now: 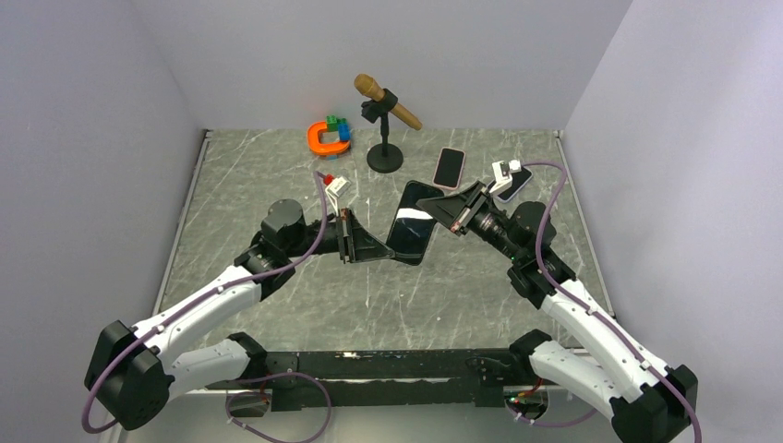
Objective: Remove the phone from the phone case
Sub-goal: Remove the phone case from the phone.
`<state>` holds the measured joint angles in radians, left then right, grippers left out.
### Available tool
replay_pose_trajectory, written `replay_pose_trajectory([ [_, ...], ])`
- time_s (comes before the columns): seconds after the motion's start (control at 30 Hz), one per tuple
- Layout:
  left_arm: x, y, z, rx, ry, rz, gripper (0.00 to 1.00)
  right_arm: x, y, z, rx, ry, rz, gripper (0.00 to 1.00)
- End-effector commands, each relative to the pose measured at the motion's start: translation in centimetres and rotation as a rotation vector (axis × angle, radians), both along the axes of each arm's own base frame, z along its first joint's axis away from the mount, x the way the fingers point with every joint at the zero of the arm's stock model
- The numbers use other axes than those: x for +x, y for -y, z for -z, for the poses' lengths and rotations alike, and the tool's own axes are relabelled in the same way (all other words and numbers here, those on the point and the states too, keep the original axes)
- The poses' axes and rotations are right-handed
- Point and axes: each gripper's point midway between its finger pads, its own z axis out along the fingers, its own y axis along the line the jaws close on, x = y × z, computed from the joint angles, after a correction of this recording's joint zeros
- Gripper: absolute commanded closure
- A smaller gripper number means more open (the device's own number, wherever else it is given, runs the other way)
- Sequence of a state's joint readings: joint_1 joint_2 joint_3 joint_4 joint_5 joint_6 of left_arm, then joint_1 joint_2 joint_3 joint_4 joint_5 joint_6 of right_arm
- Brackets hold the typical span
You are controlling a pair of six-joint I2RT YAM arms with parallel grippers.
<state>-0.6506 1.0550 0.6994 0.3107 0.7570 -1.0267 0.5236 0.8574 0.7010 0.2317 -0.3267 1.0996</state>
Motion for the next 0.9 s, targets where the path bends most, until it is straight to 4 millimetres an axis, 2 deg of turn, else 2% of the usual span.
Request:
replay_pose_trajectory([
  [0.0, -1.7, -0.1, -3.1, -0.133, 0.196, 0.087, 1.00, -0.8, -0.1, -4.5, 0.087, 0.076, -0.029, 1.00],
  [0.1, -1.7, -0.5, -3.7, -0.162, 0.267, 0.121, 1.00, -2.2, -0.8, -5.8, 0.135, 0.074, -0.118, 1.00],
  [0.23, 0.4, -1.7, -3.2, -0.180, 0.254, 0.107, 1.00, -4.1, -1.9, -8.6, 0.292, 0.053, -0.291, 1.00],
  [0.33, 0.4, -3.1, -4.9, -0.305, 0.298, 0.135, 1.00, -5.0, -2.1, -9.9, 0.419, 0.027, -0.394, 1.00],
  [0.37, 0.3, -3.2, -5.2, -0.330, 0.273, 0.156, 1.00, -4.9, -2.2, -10.0, 0.440, 0.013, -0.407, 1.00],
  [0.4, -0.3, -3.4, -6.2, -0.374, 0.321, 0.182, 1.00, -4.8, -2.3, -10.0, 0.459, -0.002, -0.418, 1.00],
  [0.53, -0.9, -3.7, -7.5, -0.434, 0.350, 0.242, 1.00, -4.4, -2.6, -10.2, 0.571, -0.039, -0.488, 1.00],
  [0.87, 0.1, -3.4, -6.5, -0.400, 0.356, 0.251, 1.00, -4.2, -3.5, -11.0, 0.669, -0.064, -0.577, 1.00],
])
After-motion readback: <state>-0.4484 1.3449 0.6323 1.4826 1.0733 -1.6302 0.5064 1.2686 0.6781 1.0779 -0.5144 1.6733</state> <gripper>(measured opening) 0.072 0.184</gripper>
